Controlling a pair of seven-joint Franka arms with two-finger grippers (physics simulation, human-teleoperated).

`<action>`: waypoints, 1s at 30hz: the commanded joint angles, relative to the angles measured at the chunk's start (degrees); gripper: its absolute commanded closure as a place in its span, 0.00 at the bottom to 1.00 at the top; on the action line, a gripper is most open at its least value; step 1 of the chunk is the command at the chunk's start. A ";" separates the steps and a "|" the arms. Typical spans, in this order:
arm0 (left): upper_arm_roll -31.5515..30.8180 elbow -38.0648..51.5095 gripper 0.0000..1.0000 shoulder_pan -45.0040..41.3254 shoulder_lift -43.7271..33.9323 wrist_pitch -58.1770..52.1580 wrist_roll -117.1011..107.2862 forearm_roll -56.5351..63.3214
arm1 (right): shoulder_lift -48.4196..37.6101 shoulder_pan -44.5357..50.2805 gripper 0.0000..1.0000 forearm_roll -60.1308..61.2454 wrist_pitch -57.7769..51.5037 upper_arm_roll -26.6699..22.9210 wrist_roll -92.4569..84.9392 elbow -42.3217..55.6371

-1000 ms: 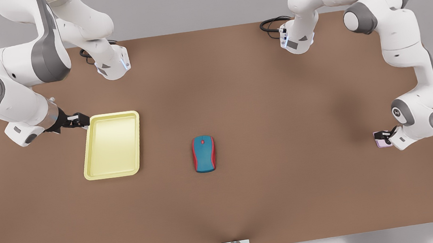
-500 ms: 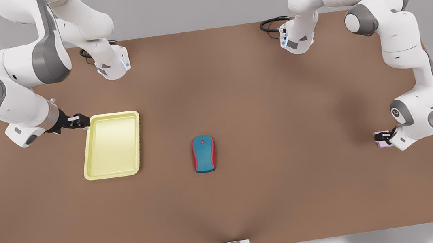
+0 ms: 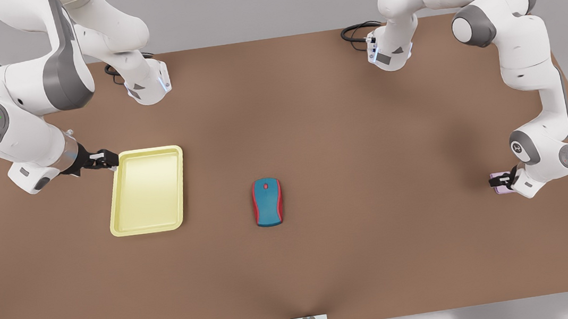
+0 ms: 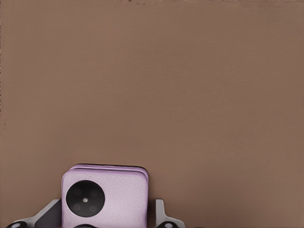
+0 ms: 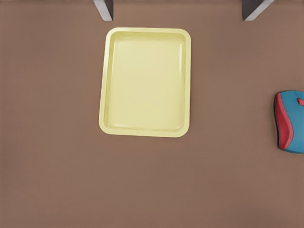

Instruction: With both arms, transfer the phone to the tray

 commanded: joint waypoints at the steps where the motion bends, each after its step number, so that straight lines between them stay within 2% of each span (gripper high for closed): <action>1: 0.00 0.03 0.06 0.00 -0.05 0.45 -9.03 0.04 | -0.06 -0.10 0.00 0.03 -0.01 0.03 -0.07 0.08; 11: 0.00 -0.23 0.07 0.00 -0.14 0.45 -9.03 0.21 | -0.06 -0.01 0.00 0.03 0.08 0.03 0.02 -0.01; 12: 0.00 -0.32 0.13 0.00 -0.05 0.54 -9.03 0.39 | -0.06 -0.02 0.00 0.03 -0.01 0.03 0.02 -0.01; 14: 0.00 -0.32 0.15 0.00 -0.14 0.45 -9.03 0.48 | -0.06 -0.10 0.00 0.03 -0.01 0.03 0.02 -0.01; 30: -0.96 -1.46 0.16 0.53 -1.10 0.54 -9.03 0.74 | 0.12 -0.10 0.00 0.03 -0.01 0.03 0.02 -0.01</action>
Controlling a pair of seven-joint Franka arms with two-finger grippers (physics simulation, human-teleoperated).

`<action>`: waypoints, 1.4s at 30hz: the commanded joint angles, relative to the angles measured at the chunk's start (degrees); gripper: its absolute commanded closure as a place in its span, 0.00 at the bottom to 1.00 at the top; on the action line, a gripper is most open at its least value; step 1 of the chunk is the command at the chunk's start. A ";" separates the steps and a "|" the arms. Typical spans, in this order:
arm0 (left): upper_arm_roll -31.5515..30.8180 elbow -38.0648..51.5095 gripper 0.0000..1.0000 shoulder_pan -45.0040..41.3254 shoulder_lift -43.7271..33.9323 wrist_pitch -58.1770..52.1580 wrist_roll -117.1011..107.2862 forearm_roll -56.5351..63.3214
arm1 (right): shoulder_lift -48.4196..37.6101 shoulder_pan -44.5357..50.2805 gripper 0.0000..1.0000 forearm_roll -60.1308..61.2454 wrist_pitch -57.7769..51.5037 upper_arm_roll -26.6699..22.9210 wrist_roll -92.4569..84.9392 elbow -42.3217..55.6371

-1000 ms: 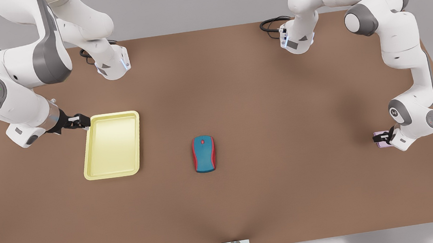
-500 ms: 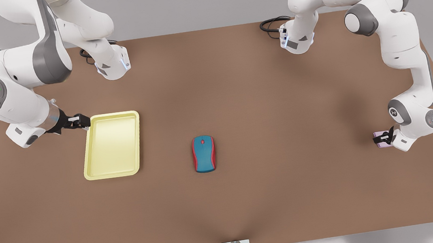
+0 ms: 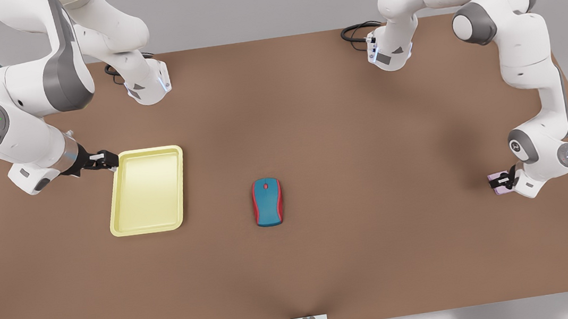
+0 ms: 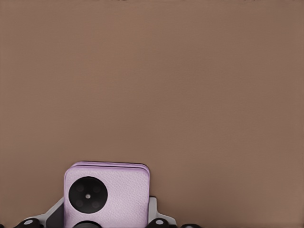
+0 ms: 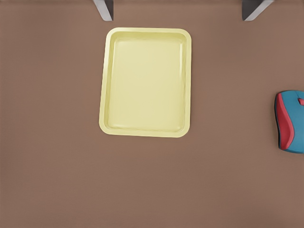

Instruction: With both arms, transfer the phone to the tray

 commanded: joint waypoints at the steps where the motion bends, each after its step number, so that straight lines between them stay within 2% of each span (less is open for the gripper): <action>1: -0.06 0.02 0.16 0.09 0.02 0.15 -1.76 0.04 | -0.06 0.00 0.00 0.05 -0.03 0.03 0.01 0.03; 4: -0.06 0.02 0.16 0.00 0.02 0.24 -1.76 0.12 | 0.12 0.00 0.00 0.05 0.06 0.03 0.01 0.03; 5: -0.06 0.02 0.20 0.00 0.02 0.24 -1.76 0.12 | 0.12 0.00 0.00 0.05 0.06 0.03 0.01 0.03; 12: -0.06 -0.94 0.22 0.09 -0.59 0.33 -2.11 0.12 | 0.12 0.00 0.00 0.05 -0.03 0.03 0.01 -0.06; 42: -0.67 -1.65 0.22 0.00 -1.12 0.42 -3.78 0.12 | 0.12 -0.09 0.00 0.05 -0.11 0.03 0.01 -0.41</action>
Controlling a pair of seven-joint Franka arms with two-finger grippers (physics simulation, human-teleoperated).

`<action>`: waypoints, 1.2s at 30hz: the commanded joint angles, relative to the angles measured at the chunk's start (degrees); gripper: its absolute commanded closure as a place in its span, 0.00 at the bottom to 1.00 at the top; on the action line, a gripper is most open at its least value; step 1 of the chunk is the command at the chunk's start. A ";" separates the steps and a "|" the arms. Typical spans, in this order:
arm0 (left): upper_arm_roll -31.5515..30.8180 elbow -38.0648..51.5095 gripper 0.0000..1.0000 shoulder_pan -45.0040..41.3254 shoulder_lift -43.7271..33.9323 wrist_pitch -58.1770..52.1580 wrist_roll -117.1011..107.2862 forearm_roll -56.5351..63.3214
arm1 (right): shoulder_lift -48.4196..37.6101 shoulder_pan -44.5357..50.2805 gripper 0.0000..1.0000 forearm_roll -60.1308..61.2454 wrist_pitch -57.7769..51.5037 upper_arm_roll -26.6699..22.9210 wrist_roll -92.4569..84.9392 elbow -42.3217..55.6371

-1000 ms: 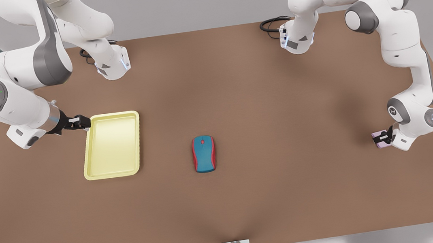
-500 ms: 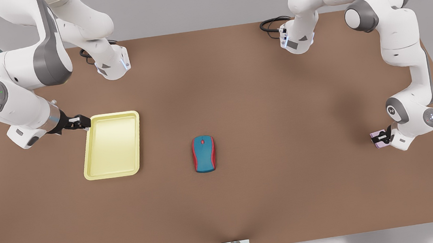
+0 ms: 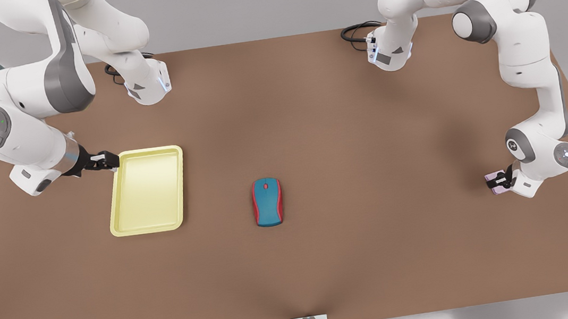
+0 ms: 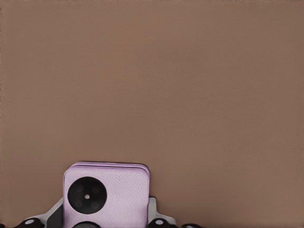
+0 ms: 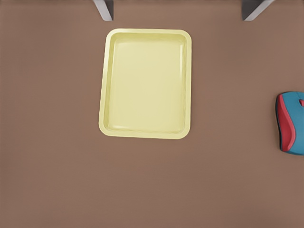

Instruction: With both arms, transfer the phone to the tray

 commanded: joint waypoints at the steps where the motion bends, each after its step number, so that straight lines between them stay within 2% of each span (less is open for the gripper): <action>1: 0.00 -0.06 0.22 0.00 -0.24 -0.42 -0.50 -0.36 | -0.08 -0.07 0.00 0.06 -0.01 0.03 0.00 -0.09; 5: -1.31 -2.87 0.22 -0.36 -3.22 -0.94 -2.34 -0.27 | 0.01 0.02 0.00 -0.03 0.07 0.03 0.00 -0.26; 7: -2.72 -6.21 0.22 -2.55 -7.70 -1.21 -5.42 -0.27 | -0.08 -0.07 0.00 0.06 0.07 0.03 0.00 -0.26; 10: -3.95 -9.03 0.22 -13.61 -13.42 -4.81 -22.27 -0.18 | -0.08 0.02 0.00 -0.03 0.07 0.03 0.00 -0.26; 12: -4.21 -8.59 0.22 -22.05 -14.21 -5.51 -34.93 -0.27 | -0.08 0.02 0.00 -0.03 -0.01 0.03 0.00 -0.26; 13: -6.32 -8.32 0.22 -22.94 -14.21 -6.21 -38.71 -0.18 | -0.08 0.02 0.00 -0.03 -0.01 0.03 0.00 -0.26; 14: -10.10 -7.10 0.22 -24.08 -14.12 -7.09 -44.17 -0.18 | -0.08 0.02 0.00 0.06 -0.01 0.03 0.00 -0.26; 17: -10.11 5.90 0.22 -37.69 -10.35 -18.33 -63.32 0.08 | 0.01 0.02 0.00 -0.03 0.16 0.03 0.00 -0.35; 19: -10.19 10.13 0.22 -46.93 -8.50 -23.18 -76.25 -0.44 | 0.54 0.11 0.00 -0.03 0.86 0.03 0.00 -0.26; 24: -10.37 23.93 0.22 -61.17 -0.94 -25.90 -95.15 -0.88 | 0.89 0.20 0.00 -0.03 1.04 0.03 0.00 -0.26; 28: -10.37 35.18 0.22 -65.04 6.62 -24.50 -99.46 -6.42 | 0.54 0.11 0.00 -0.03 1.83 0.03 0.00 -2.81; 33: -10.37 35.18 0.21 -68.91 8.38 -22.39 -99.90 -9.85 | 0.28 0.29 0.00 -0.03 2.97 0.03 0.09 -4.22; 34: -10.28 35.18 0.00 -68.91 9.08 -21.68 -99.46 -9.85 | 0.19 0.37 0.00 -0.03 3.85 0.03 0.09 -5.18; 36: -10.37 35.18 0.00 -68.91 9.26 -20.98 -99.46 -9.85 | 0.28 0.46 0.00 -0.03 4.29 0.03 0.09 -5.45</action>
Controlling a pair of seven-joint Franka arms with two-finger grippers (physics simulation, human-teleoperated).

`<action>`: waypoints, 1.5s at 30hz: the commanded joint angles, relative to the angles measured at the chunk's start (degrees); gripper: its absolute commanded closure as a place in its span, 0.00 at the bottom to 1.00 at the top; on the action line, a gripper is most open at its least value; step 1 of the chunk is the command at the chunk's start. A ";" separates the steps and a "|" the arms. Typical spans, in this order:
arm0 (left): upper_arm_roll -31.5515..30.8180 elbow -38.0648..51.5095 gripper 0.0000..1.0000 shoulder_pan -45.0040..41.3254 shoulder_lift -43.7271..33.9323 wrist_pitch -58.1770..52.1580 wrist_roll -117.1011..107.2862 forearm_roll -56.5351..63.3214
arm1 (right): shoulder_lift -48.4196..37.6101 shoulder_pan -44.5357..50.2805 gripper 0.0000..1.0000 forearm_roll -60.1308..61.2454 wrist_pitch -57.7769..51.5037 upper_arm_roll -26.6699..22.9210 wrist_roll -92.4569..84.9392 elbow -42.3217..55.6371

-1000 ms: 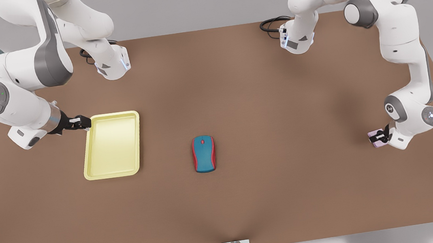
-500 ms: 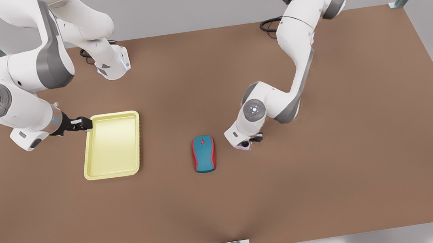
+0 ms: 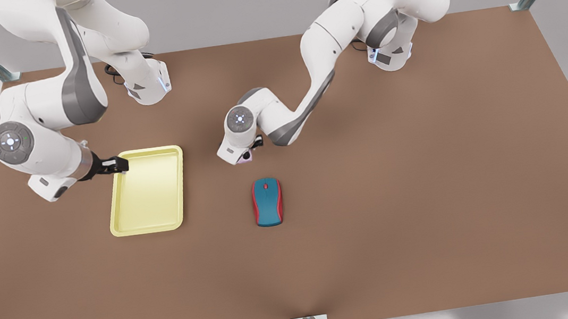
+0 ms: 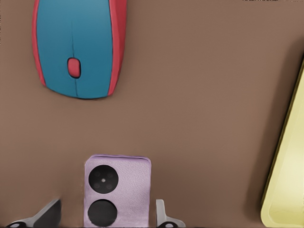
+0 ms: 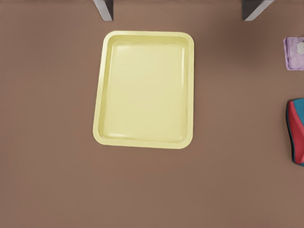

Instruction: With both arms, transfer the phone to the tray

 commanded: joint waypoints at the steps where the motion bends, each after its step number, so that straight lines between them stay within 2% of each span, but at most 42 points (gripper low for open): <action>1: -0.05 0.04 0.00 -0.01 0.11 0.97 -30.08 -0.76 | -0.03 -0.04 0.00 0.03 1.40 0.03 0.07 -0.17; 3: 0.47 0.04 0.00 0.78 -1.29 0.36 -28.77 -0.33 | 0.14 0.14 0.00 0.03 2.02 0.03 0.15 -0.17; 5: 0.91 -0.13 0.00 16.41 -15.78 -24.86 -1.98 -0.24 | 0.14 0.40 0.00 0.03 2.02 0.20 0.24 -0.17; 6: 1.70 -0.13 0.00 26.78 -22.03 -31.90 11.73 1.08 | 0.14 0.66 0.00 0.12 2.28 0.56 0.24 -0.17; 7: 3.81 -0.13 0.00 33.91 -25.64 -37.26 27.72 2.84 | 0.41 0.84 0.00 0.55 2.81 0.82 0.24 -0.17; 9: 12.94 -0.04 0.00 35.85 -27.22 -42.80 57.08 6.62 | 0.49 3.56 0.00 0.64 4.21 2.67 0.24 -0.79; 10: 12.17 -8.80 0.00 38.74 -33.62 -39.31 63.78 7.32 | 0.41 6.02 0.00 0.64 5.62 2.67 0.33 -1.67; 11: 6.19 -22.63 0.00 43.76 -42.78 -30.14 65.28 9.16 | 0.49 7.52 0.00 0.64 6.15 2.67 0.33 -2.28; 12: 5.75 -19.57 0.00 43.58 -41.56 -36.72 64.84 11.98 | 0.49 8.75 0.00 0.64 7.64 2.67 0.33 -3.16; 15: 2.58 -14.99 0.00 43.32 -42.78 -45.26 64.49 9.08 | 1.28 12.00 0.00 1.61 11.95 2.67 0.86 -5.97; 17: 2.58 -14.81 0.00 43.32 -42.95 -46.23 64.32 6.53 | 3.66 14.90 0.00 2.58 15.20 2.67 2.52 -5.97; 19: 2.58 -14.81 0.00 43.32 -42.60 -46.14 65.11 6.36 | 7.96 17.10 0.00 2.58 19.33 2.67 5.25 -5.36; 24: 2.85 -14.90 0.00 43.32 -41.29 -45.62 65.19 5.83 | 10.95 23.51 0.00 2.58 23.29 2.75 6.48 -8.60; 28: 2.76 -14.90 0.00 43.32 -40.93 -45.44 65.19 5.83 | 11.13 24.13 0.00 2.66 24.69 2.75 6.48 -13.79; 34: 2.76 -14.90 0.00 43.32 -40.85 -44.91 65.19 5.83 | 14.91 22.90 0.00 2.40 24.78 2.23 6.48 -15.20; 37: 2.76 -14.90 0.00 43.32 -40.85 -44.91 65.19 5.83 | 14.30 23.08 0.00 2.31 34.44 2.67 6.31 -22.67; 39: 2.76 -14.90 0.00 43.32 -40.67 -44.12 65.28 5.83 | 9.29 22.90 0.00 2.31 43.14 2.67 6.48 -31.90; 44: 2.76 -14.90 0.00 43.32 -40.14 -44.03 65.28 5.48 | 8.32 22.81 0.00 2.66 46.84 2.58 11.93 -34.71; 45: 2.76 -14.90 0.00 43.32 -40.14 -44.03 65.28 5.39 | 8.40 22.64 0.00 2.66 52.02 2.58 12.28 -37.52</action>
